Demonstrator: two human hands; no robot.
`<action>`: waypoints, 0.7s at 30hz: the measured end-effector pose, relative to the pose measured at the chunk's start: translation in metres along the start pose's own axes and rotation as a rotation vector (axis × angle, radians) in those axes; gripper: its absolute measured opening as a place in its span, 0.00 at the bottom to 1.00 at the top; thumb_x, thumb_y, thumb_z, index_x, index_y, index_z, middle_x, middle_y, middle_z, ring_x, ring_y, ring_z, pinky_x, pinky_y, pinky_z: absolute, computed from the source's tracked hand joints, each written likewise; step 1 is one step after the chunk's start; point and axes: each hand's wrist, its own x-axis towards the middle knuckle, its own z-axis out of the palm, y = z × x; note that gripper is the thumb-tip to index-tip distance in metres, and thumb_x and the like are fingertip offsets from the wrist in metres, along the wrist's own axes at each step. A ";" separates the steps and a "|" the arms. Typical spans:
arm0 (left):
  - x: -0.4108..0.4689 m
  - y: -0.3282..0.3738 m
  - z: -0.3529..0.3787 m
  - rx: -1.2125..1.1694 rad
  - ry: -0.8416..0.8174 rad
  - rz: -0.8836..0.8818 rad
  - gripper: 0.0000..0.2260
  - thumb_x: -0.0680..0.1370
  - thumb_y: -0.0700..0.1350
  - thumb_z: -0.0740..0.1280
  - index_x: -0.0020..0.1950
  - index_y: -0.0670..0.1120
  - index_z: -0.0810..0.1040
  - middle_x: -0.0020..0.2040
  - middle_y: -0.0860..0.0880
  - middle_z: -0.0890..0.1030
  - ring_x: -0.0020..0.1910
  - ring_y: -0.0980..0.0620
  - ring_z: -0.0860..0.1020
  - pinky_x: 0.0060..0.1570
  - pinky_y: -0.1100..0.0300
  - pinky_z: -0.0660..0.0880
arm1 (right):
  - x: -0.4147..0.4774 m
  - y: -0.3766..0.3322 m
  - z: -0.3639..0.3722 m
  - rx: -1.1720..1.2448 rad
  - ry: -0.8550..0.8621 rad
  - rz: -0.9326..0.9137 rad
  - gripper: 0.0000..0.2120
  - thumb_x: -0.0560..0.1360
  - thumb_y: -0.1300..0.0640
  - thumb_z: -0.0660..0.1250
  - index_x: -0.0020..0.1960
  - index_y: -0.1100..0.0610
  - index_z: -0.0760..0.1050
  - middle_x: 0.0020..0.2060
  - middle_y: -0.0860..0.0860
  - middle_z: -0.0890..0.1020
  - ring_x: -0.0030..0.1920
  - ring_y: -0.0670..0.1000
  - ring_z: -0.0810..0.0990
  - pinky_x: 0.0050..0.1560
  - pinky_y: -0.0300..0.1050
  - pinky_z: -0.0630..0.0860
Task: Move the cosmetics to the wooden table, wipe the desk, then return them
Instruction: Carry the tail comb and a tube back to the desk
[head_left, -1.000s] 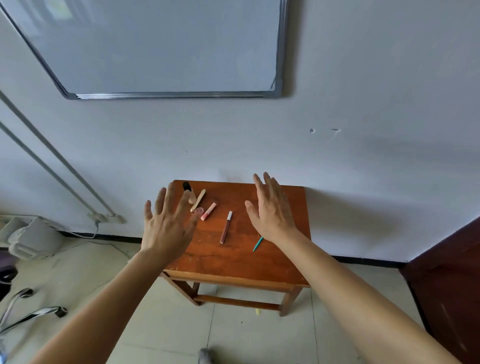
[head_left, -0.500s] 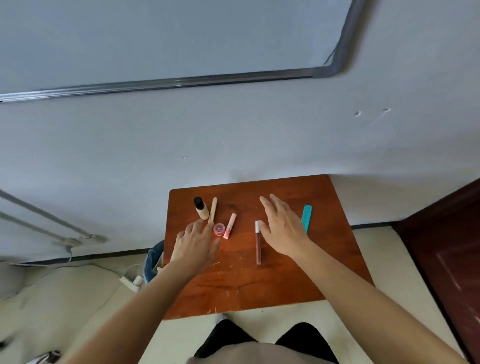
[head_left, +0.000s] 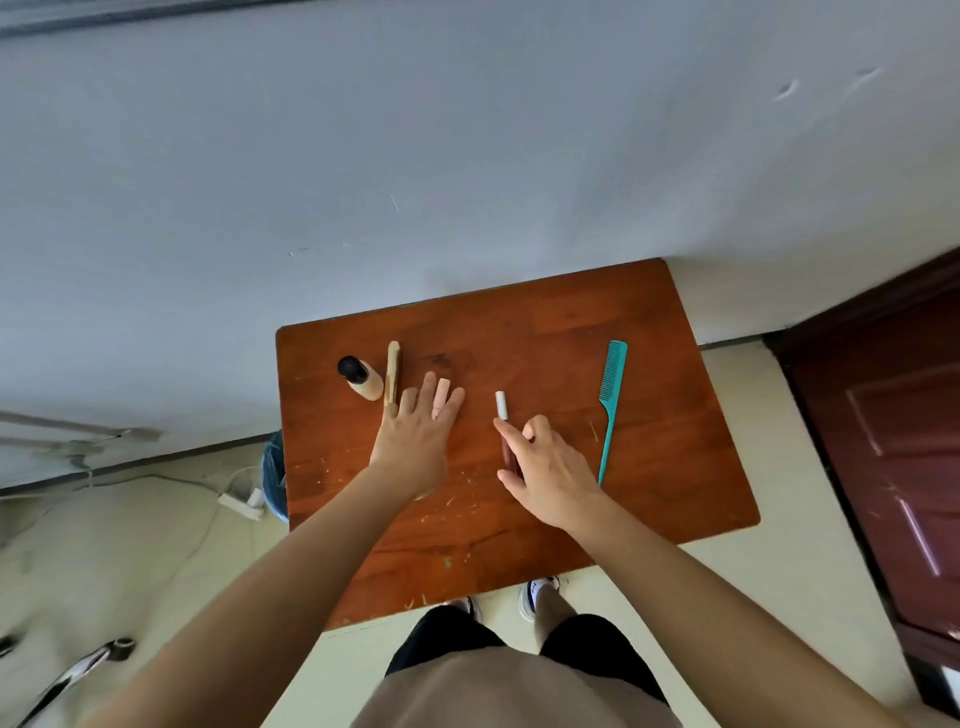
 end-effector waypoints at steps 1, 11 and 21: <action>0.005 0.002 0.001 -0.001 -0.006 -0.005 0.37 0.78 0.50 0.64 0.79 0.54 0.43 0.80 0.44 0.46 0.77 0.40 0.52 0.73 0.42 0.55 | 0.001 0.004 0.001 0.014 0.009 0.009 0.31 0.78 0.43 0.66 0.76 0.46 0.57 0.59 0.52 0.69 0.52 0.49 0.77 0.48 0.39 0.79; 0.018 0.030 0.006 -0.196 -0.001 -0.101 0.30 0.79 0.40 0.63 0.78 0.51 0.55 0.79 0.47 0.53 0.75 0.43 0.58 0.72 0.45 0.61 | 0.004 0.037 -0.014 0.193 0.063 0.160 0.16 0.79 0.54 0.67 0.66 0.50 0.71 0.57 0.51 0.71 0.44 0.48 0.81 0.46 0.37 0.80; 0.001 0.016 -0.125 -0.326 0.303 -0.052 0.27 0.80 0.40 0.60 0.77 0.55 0.58 0.78 0.50 0.57 0.73 0.45 0.62 0.60 0.50 0.74 | 0.019 0.046 -0.112 0.214 0.282 0.148 0.17 0.80 0.54 0.64 0.69 0.48 0.69 0.59 0.48 0.72 0.45 0.42 0.76 0.40 0.28 0.72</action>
